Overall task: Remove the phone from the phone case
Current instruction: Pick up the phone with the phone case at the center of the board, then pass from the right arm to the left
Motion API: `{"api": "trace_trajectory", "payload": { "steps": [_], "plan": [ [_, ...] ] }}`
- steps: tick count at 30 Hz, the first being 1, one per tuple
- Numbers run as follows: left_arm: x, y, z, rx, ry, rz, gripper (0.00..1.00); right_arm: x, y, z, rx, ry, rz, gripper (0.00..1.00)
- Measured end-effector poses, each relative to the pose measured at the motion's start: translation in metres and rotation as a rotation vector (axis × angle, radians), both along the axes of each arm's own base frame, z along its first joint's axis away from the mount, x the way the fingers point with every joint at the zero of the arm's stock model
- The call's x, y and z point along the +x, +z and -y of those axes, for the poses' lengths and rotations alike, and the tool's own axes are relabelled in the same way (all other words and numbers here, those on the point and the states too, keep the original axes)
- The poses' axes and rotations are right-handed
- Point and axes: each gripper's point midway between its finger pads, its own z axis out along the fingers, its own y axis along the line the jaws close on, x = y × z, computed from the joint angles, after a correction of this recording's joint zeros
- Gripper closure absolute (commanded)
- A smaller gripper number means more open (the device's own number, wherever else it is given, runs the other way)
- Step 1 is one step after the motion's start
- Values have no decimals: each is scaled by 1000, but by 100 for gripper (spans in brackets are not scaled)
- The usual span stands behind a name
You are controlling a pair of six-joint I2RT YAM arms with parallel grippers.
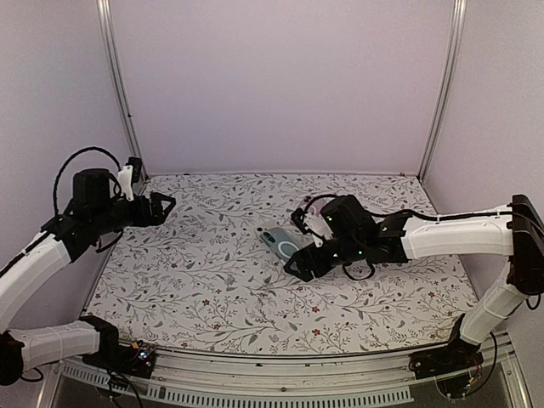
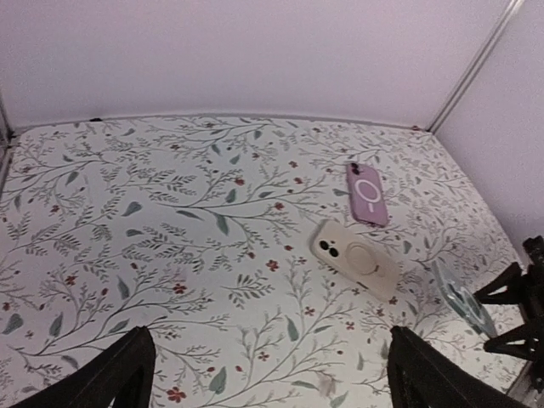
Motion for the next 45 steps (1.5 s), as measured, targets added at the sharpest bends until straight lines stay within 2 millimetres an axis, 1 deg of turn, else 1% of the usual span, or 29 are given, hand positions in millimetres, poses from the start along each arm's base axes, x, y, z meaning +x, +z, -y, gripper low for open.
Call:
{"api": "trace_trajectory", "payload": {
  "steps": [1, 3, 5, 7, 10, 12, 15, 21, 24, 28, 31, 34, 38, 45],
  "plan": [
    [-2, 2, 10, -37, -36, -3, 4, 2, 4, -3, 13, 10, 19, 58],
    [-7, 6, 35, -116, -136, -18, 6, 4, 9, -8, 32, 28, 54, 59],
    [-13, 4, 61, -172, -233, -67, 6, 6, 16, -14, 60, 58, 113, 61],
    [-17, 2, 85, -210, -321, -122, 8, 2, 20, -19, 73, 102, 177, 62],
    [-24, 1, 119, -262, -453, -211, 10, -6, 23, -24, 74, 173, 271, 68],
    [-29, 2, 135, -291, -520, -254, 11, -12, 25, -28, 71, 223, 335, 71],
    [-38, 4, 153, -331, -604, -313, 16, -18, 27, -32, 64, 288, 430, 74],
    [-48, -1, 174, -381, -696, -414, 28, -36, 22, -38, 22, 412, 601, 81],
    [-51, -7, 182, -391, -722, -455, 35, -42, 25, -42, 7, 447, 658, 83],
    [-57, -16, 192, -390, -755, -500, 37, -44, 31, -46, 5, 464, 714, 84],
    [-61, -22, 199, -381, -775, -524, 41, -43, 33, -46, -4, 464, 733, 84],
    [-66, -25, 202, -374, -786, -536, 47, -41, 34, -46, -14, 458, 750, 85],
    [-72, -26, 204, -367, -804, -544, 59, -40, 34, -46, -28, 458, 766, 86],
    [-76, -29, 206, -354, -815, -554, 70, -41, 30, -47, -59, 460, 792, 88]
  ]
}}
